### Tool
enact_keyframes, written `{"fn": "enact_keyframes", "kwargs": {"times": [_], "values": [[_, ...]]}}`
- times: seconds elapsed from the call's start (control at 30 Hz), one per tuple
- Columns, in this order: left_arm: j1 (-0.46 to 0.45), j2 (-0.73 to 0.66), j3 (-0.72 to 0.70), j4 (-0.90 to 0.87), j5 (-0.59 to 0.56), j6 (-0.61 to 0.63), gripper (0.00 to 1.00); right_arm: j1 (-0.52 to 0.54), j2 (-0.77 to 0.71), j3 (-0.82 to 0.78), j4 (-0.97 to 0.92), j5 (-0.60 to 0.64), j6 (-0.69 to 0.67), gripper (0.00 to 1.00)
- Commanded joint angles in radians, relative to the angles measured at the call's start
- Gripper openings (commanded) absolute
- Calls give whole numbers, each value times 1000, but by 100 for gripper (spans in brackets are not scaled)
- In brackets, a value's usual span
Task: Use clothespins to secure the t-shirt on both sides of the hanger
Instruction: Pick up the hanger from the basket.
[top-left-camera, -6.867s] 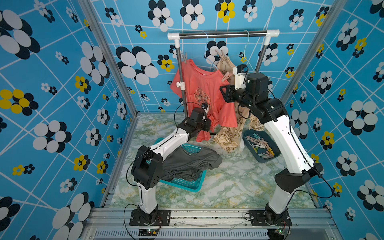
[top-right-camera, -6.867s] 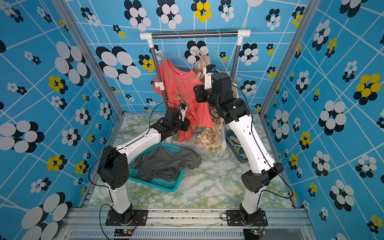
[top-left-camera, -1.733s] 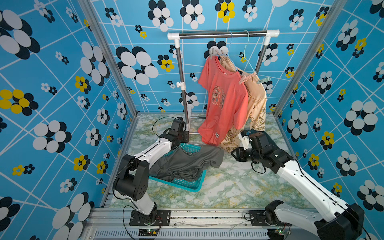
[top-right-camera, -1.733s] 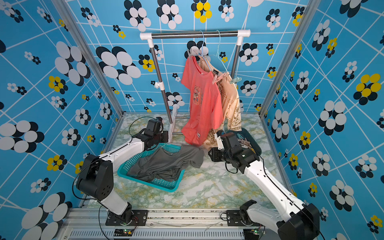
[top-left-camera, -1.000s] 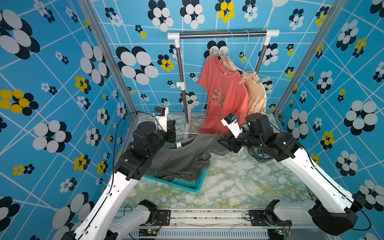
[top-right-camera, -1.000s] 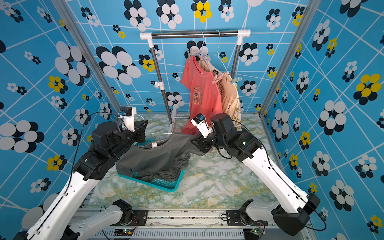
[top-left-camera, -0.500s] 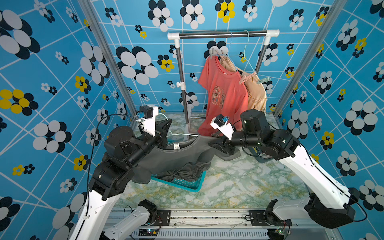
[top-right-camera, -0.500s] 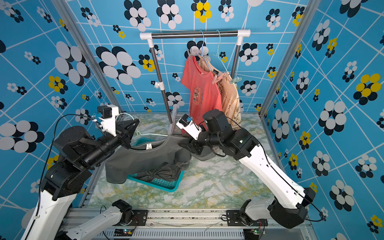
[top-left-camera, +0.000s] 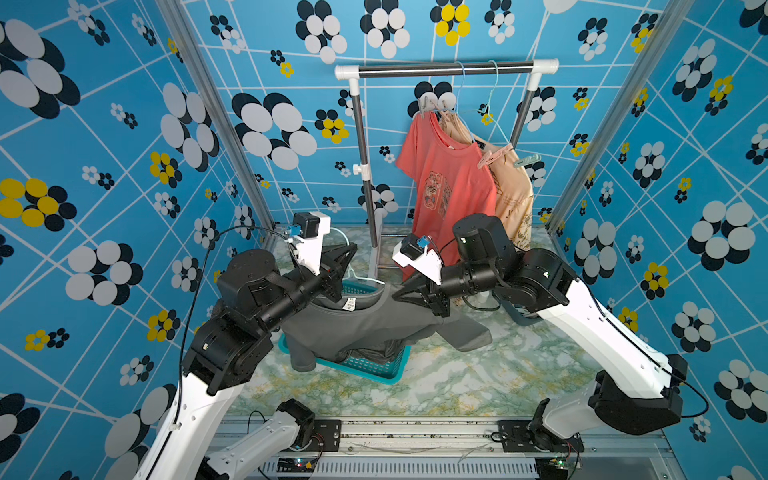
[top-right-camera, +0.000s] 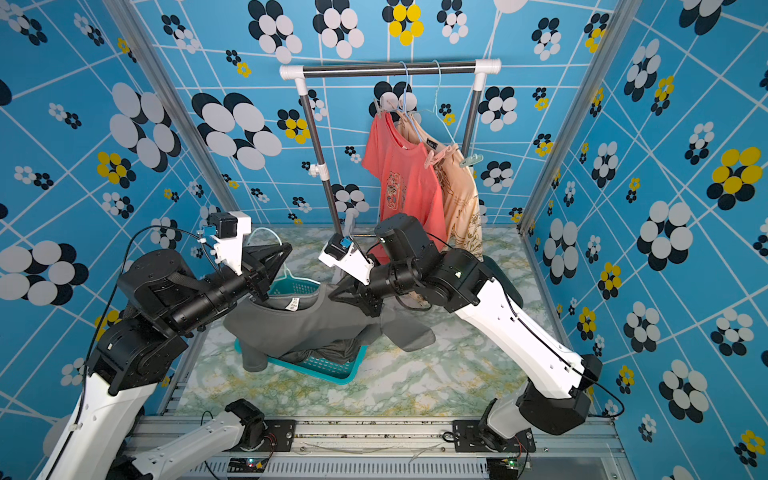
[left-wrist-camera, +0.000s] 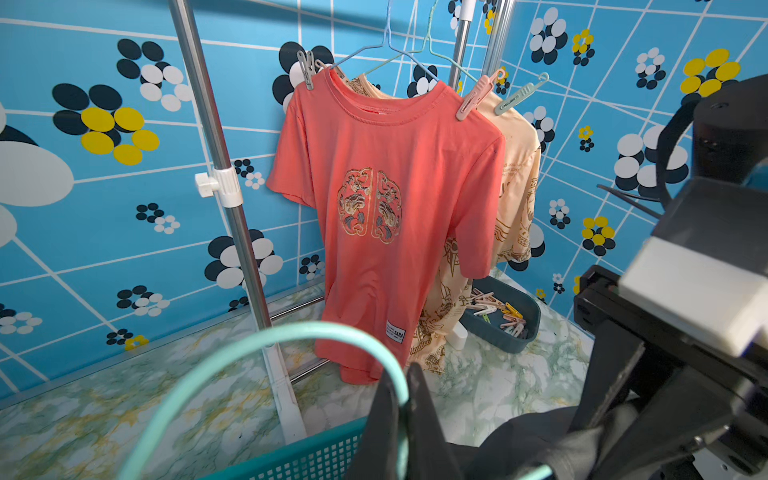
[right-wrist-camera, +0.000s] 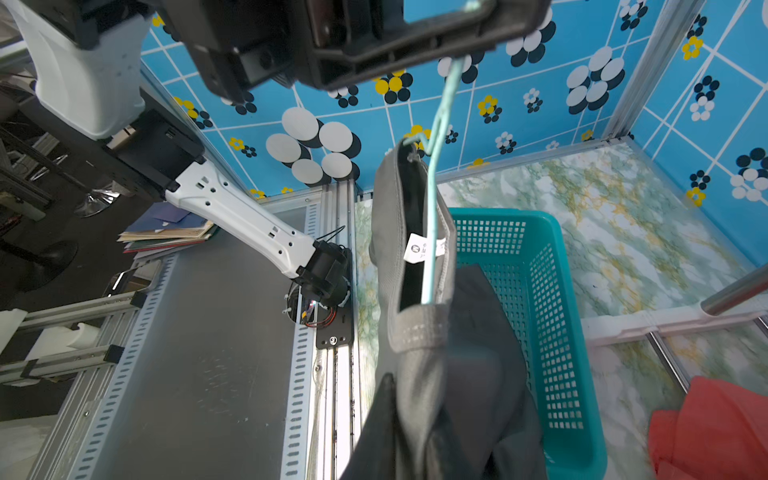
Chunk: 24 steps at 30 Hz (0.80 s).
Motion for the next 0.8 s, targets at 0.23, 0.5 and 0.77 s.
{"fn": "enact_keyframes", "kwargs": {"times": [0.23, 0.5, 0.77], "values": [[-33, 39, 115, 36, -86, 50, 0, 16, -11, -27, 8, 25, -33, 0], [-34, 121, 340, 38, -161, 135, 0, 17, -96, -85, 85, 101, -43, 5], [-81, 191, 488, 29, -205, 214, 0, 15, -148, -122, 131, 190, -19, 2]]}}
